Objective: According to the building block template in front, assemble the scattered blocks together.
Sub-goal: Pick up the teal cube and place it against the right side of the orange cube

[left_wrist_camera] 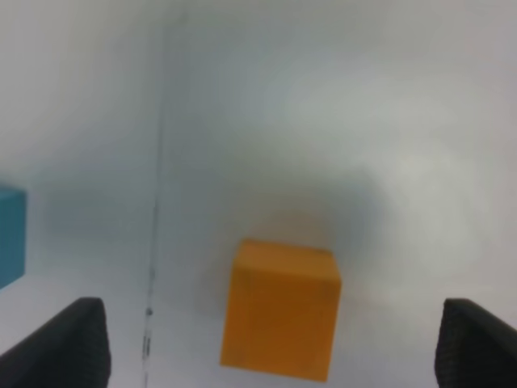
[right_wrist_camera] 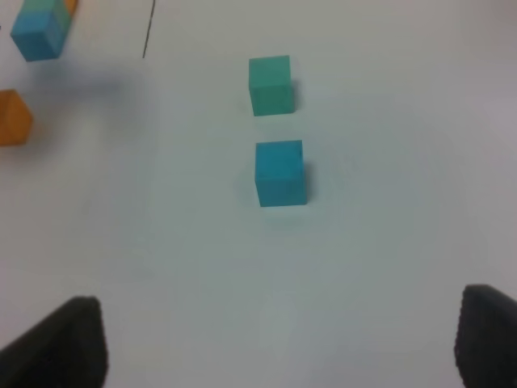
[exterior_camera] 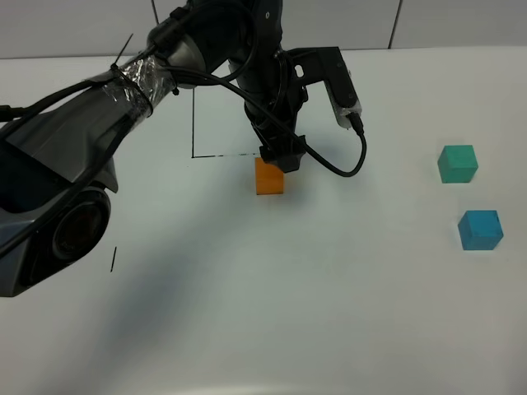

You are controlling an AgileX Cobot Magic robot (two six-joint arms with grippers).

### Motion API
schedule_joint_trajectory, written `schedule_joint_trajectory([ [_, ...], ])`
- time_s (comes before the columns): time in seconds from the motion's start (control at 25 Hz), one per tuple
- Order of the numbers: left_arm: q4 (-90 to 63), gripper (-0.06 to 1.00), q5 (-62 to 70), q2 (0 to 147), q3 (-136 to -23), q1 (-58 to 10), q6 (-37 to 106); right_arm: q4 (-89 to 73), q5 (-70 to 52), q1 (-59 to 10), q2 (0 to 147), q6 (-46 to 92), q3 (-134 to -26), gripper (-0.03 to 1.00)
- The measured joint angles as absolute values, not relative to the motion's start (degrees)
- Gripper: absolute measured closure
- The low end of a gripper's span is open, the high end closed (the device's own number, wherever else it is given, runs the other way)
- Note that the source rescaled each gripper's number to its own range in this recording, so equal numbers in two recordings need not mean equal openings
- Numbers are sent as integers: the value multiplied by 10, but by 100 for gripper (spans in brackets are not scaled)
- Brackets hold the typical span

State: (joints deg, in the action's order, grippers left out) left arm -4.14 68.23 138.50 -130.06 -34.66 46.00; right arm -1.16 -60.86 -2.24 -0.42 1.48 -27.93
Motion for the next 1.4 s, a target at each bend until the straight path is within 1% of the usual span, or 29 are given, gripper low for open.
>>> schedule_joint_trajectory([
  [0.2, -5, 13, 683, 1351, -1301, -344, 406, -12, -609, -22, -4, 15, -279, 21],
  [0.36, 9, 13, 683, 1331, -1300, -327, 322, -12, -609, -22, -4, 15, -279, 21],
  [0.56, 11, 13, 683, 1308, -1300, -279, 212, -12, -609, -22, -4, 15, -279, 21],
  [0.72, 11, 14, 683, 1293, -1279, -229, 158, -12, -609, -22, -4, 15, -279, 21],
  [0.88, 13, 14, 683, 1254, -1214, -181, 145, -13, -609, -22, -4, 15, -279, 21],
  [1.12, 13, 15, 680, 1145, -1095, -122, 138, -13, -609, -22, -4, 15, -279, 21],
  [1.4, 14, 15, 672, 984, -942, -94, 112, -14, -609, -22, -4, 15, -279, 21],
])
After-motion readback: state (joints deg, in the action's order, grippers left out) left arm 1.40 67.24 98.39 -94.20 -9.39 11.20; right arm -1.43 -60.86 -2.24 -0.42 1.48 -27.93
